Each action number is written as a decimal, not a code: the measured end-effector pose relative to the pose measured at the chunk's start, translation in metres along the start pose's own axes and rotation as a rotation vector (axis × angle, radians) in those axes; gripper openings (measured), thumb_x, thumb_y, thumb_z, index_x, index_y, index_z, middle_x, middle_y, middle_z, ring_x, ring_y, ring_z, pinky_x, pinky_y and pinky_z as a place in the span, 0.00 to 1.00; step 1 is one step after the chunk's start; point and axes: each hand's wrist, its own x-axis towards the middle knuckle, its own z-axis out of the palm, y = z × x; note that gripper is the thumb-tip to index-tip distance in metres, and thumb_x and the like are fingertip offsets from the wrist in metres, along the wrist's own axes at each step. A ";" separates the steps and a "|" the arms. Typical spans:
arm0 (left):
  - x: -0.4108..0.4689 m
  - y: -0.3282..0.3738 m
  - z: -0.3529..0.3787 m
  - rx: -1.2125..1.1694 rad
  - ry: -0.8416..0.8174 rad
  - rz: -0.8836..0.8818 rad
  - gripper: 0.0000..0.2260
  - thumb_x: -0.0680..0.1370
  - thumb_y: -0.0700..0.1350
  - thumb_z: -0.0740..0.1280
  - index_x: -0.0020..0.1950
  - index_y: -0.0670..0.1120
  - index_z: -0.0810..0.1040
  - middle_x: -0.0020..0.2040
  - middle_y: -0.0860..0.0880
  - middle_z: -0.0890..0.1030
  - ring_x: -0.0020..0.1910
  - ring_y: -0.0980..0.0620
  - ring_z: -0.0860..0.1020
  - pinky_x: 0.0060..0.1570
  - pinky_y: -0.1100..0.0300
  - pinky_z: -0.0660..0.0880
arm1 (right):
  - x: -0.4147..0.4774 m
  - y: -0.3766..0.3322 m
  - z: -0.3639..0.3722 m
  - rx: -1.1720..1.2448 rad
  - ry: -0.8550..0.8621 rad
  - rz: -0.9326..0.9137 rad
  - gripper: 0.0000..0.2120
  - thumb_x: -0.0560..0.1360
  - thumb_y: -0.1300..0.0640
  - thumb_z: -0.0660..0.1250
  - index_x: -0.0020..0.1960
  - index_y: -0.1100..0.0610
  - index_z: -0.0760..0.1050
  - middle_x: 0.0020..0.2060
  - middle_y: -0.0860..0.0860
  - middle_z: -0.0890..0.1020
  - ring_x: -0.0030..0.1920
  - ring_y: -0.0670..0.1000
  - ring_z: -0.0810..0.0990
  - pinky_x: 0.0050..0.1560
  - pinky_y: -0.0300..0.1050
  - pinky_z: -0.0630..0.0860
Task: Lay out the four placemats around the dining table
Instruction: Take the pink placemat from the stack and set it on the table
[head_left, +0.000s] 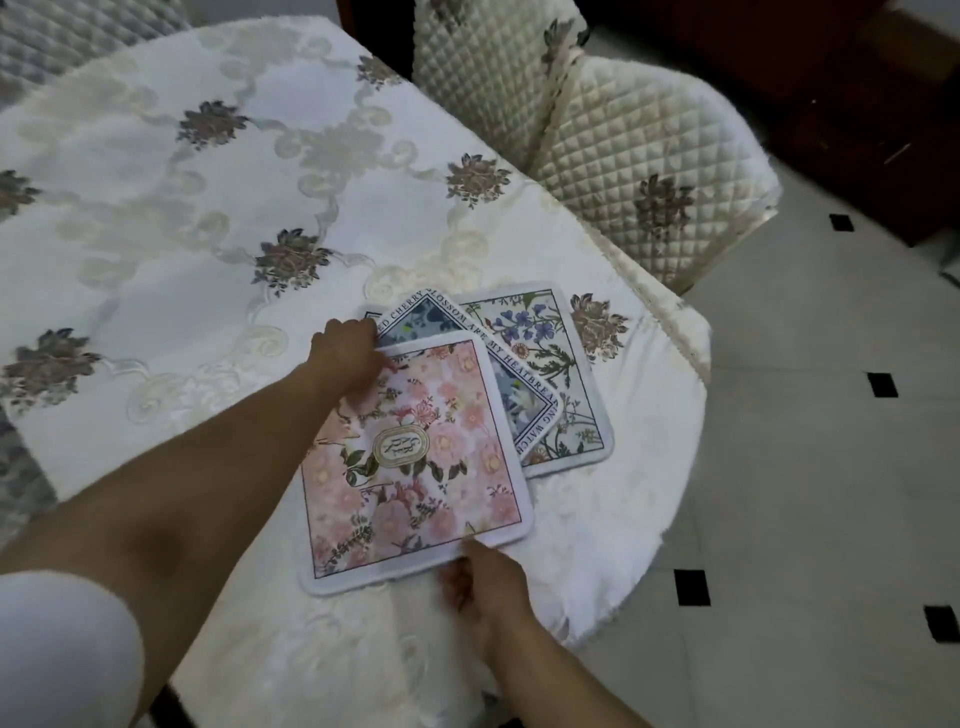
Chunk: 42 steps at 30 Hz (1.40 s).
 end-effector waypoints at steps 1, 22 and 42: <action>-0.001 -0.002 0.000 -0.001 -0.009 0.011 0.21 0.70 0.60 0.72 0.53 0.46 0.76 0.50 0.42 0.81 0.51 0.40 0.76 0.48 0.49 0.75 | -0.002 0.005 0.005 -0.001 0.017 -0.018 0.11 0.78 0.61 0.63 0.40 0.66 0.76 0.29 0.62 0.79 0.22 0.53 0.71 0.27 0.44 0.66; -0.103 -0.076 -0.052 -0.355 -0.107 0.090 0.13 0.77 0.44 0.64 0.33 0.43 0.75 0.31 0.46 0.81 0.32 0.47 0.78 0.31 0.61 0.68 | -0.036 0.002 -0.005 -0.143 0.219 -0.431 0.14 0.76 0.59 0.64 0.32 0.57 0.72 0.26 0.53 0.74 0.28 0.53 0.71 0.34 0.43 0.67; -0.316 -0.239 -0.086 -0.517 0.201 -0.237 0.11 0.81 0.50 0.61 0.42 0.47 0.74 0.40 0.44 0.78 0.34 0.51 0.70 0.36 0.56 0.68 | -0.107 -0.002 0.079 -0.754 -0.076 -0.962 0.17 0.79 0.60 0.58 0.35 0.56 0.55 0.30 0.53 0.57 0.30 0.52 0.57 0.34 0.47 0.55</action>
